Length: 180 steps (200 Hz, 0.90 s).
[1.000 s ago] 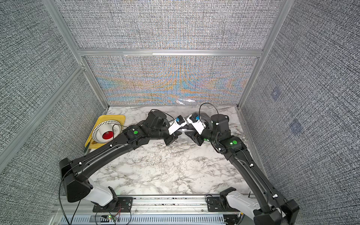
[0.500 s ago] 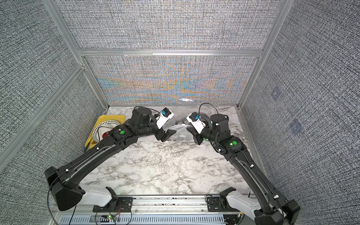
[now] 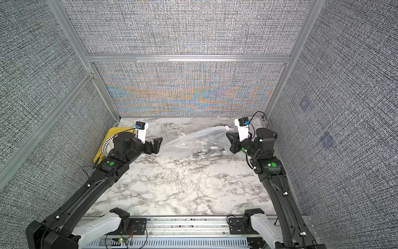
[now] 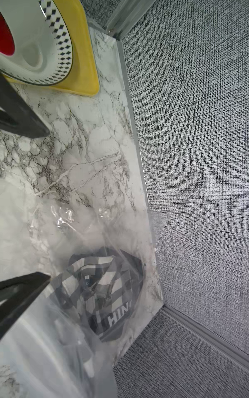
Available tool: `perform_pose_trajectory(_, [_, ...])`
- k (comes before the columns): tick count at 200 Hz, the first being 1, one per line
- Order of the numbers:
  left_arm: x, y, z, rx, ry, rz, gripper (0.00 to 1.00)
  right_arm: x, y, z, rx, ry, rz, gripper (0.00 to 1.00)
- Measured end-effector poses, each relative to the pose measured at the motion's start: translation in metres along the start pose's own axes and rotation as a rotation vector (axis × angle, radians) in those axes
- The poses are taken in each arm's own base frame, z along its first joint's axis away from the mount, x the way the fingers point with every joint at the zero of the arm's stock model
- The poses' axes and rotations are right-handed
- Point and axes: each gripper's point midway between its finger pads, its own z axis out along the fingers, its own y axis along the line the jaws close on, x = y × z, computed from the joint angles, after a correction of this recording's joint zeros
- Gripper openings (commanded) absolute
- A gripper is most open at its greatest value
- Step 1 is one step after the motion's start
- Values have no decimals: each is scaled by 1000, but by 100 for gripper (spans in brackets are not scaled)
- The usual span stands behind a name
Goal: Place the folded shirt into the vacuum bag
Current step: Adjust the vacuum bag at the center of the board.
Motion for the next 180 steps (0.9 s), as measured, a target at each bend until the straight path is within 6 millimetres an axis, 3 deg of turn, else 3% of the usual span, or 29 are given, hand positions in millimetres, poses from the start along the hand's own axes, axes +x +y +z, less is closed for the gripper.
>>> perform_pose_trajectory(38, [34,36,7,34,-4,-95,100,1,-22,1,29,-1,102,0])
perform_pose_trajectory(63, [49,47,13,126,-7,-160,100,-2,-39,0,59,-11,159,0])
perform_pose_trajectory(100, [52,24,9,319,-14,-157,100,-8,-69,6,107,-30,238,0])
perform_pose_trajectory(161, [63,3,9,461,12,-155,100,-24,-111,15,156,-63,344,0])
perform_pose_trajectory(180, [74,-19,9,522,34,-140,100,-27,-122,22,166,-65,382,0])
